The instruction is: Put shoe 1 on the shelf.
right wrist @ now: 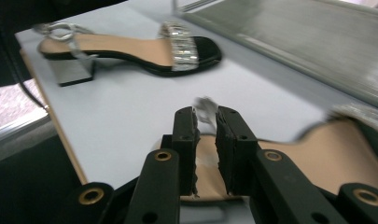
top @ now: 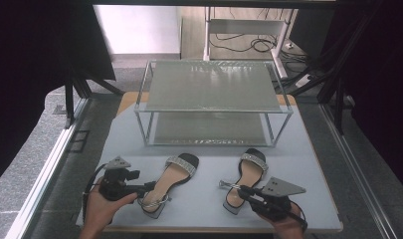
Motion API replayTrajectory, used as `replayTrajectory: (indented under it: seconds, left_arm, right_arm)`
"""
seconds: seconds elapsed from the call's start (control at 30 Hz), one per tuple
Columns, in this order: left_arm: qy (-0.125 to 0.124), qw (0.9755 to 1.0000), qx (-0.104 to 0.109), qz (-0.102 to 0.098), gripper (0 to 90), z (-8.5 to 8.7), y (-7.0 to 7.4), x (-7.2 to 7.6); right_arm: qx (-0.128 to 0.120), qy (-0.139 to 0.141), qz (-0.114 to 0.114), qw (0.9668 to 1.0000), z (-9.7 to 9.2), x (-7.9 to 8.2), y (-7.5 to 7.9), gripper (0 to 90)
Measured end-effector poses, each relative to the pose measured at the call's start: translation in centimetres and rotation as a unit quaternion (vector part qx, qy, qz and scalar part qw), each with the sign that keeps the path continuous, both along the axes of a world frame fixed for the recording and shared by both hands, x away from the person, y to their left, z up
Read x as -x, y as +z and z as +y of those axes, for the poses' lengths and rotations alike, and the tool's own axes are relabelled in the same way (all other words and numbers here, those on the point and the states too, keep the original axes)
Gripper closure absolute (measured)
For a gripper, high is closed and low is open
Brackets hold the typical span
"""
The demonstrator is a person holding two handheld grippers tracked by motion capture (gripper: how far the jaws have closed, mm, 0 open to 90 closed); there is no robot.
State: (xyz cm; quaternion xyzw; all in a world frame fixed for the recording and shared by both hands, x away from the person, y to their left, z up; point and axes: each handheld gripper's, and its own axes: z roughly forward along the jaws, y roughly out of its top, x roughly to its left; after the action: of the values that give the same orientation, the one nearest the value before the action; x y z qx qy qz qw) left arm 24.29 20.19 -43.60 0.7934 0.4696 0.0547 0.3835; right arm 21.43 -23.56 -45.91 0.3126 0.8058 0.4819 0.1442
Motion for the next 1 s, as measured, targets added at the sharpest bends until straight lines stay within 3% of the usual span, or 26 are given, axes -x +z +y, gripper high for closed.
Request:
replayTrajectory:
  seconds: [0.2, 0.23, 0.37, 0.4, 0.43, 0.57, 0.6, 0.63, 0.73, 0.83, 1.0]
  left_arm:
    - [-0.028, 0.9984, -0.041, 0.027, 23.4, -2.9, 1.0, -1.7]
    - [-0.039, 0.9967, -0.058, 0.042, 23.2, -3.7, 0.8, -2.2]
    - [-0.047, 0.9939, -0.076, 0.064, 23.0, -4.7, 0.1, -2.7]
    - [-0.051, 0.9914, -0.088, 0.082, 22.9, -5.2, -0.7, -3.2]
    - [-0.051, 0.9914, -0.088, 0.082, 22.8, -5.2, -0.7, -3.2]
    - [-0.05, 0.9864, -0.113, 0.109, 22.2, -6.0, -2.2, -4.1]
    - [-0.05, 0.9864, -0.113, 0.109, 21.7, -6.0, -2.2, -4.1]
    - [-0.055, 0.9838, -0.119, 0.122, 21.3, -6.3, -2.7, -4.2]
    - [-0.057, 0.9798, -0.128, 0.143, 20.7, -6.6, -3.4, -4.4]
    - [-0.054, 0.9759, -0.143, 0.156, 21.0, -7.0, -3.9, -4.6]
    - [-0.035, 0.972, -0.167, 0.162, 29.3, -7.5, -4.8, -5.1]
  right_arm:
    - [-0.008, -0.021, 0.003, 0.9997, -1.8, -0.2, 0.0, 75.7]
    - [-0.009, -0.023, 0.003, 0.9997, -2.0, -0.2, 0.1, 75.4]
    - [-0.011, -0.027, 0.003, 0.9996, -2.4, -0.1, 0.2, 74.6]
    - [-0.011, -0.029, 0.002, 0.9995, -2.5, -0.2, 0.1, 74.3]
    - [-0.011, -0.029, 0.002, 0.9995, -2.5, -0.2, 0.1, 74.3]
    - [-0.008, -0.029, 0.004, 0.9995, -2.4, -0.3, 0.0, 73.5]
    - [-0.007, -0.029, 0.004, 0.9995, -2.3, -0.2, 0.0, 73.4]
    - [-0.005, -0.028, 0.005, 0.9996, -2.3, -0.2, 0.0, 73.2]
    - [-0.002, -0.029, 0.005, 0.9996, -2.1, -0.2, -0.2, 72.8]
    - [0.003, -0.026, 0.009, 0.9996, -1.8, -0.2, -0.4, 72.4]
    - [0.007, -0.024, 0.014, 0.9996, -1.5, -0.3, -0.8, 72.0]
